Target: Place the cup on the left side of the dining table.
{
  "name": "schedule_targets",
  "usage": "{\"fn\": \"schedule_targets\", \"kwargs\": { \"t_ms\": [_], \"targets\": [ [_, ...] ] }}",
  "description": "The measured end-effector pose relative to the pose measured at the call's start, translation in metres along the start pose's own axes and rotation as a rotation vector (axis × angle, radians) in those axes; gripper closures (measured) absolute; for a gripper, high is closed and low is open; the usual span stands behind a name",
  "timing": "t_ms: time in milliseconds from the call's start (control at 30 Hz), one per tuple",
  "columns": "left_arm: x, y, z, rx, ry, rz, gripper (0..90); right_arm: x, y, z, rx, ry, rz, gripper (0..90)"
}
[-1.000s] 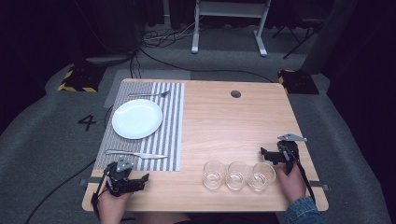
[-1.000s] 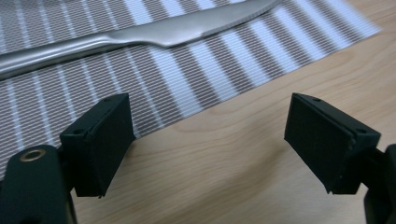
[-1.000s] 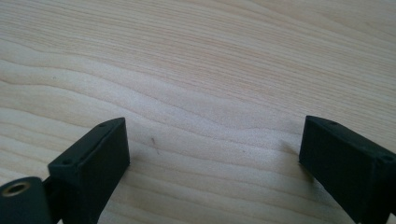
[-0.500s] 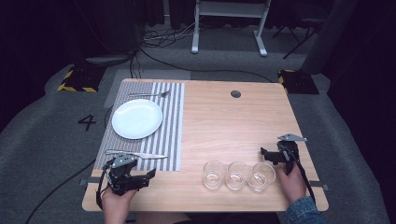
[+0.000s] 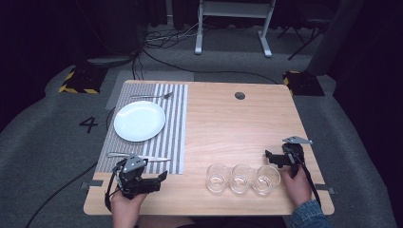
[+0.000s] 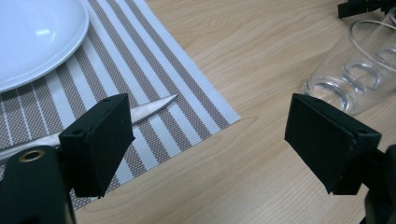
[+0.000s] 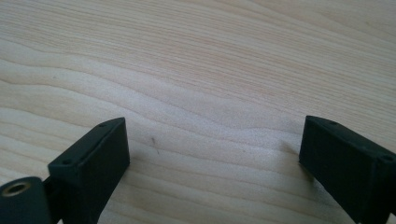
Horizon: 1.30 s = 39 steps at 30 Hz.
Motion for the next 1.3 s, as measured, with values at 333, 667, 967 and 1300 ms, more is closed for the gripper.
{"fn": "schedule_targets", "kwargs": {
  "t_ms": [333, 667, 967, 1300],
  "targets": [
    [-0.021, -0.012, -0.025, 0.050, -0.053, -0.030, 15.6, 0.000, 0.000, 0.000, -0.001, 0.000, 0.000, 8.7],
    [-0.036, -0.032, -0.054, 0.076, -0.142, -0.012, 15.7, 0.000, 0.000, 0.000, 0.000, 0.001, 0.000, 8.8],
    [-0.042, -0.039, -0.073, 0.134, -0.167, -0.027, 15.4, 0.000, 0.000, 0.000, 0.000, 0.000, 0.000, 8.8],
    [-0.047, -0.047, -0.100, 0.205, -0.189, -0.060, 14.4, 0.000, 0.000, 0.000, 0.000, 0.000, 0.000, 8.8]
  ]
}}
Point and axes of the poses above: each handheld gripper's, and its own axes: y roughly backward along the jaws, x roughly out of its underside, z roughly to its left, the point moved 5 cm from there along -y, roughly forward along the jaws, and after that the axes turned 4 degrees about -x, right-handed, at the moved point
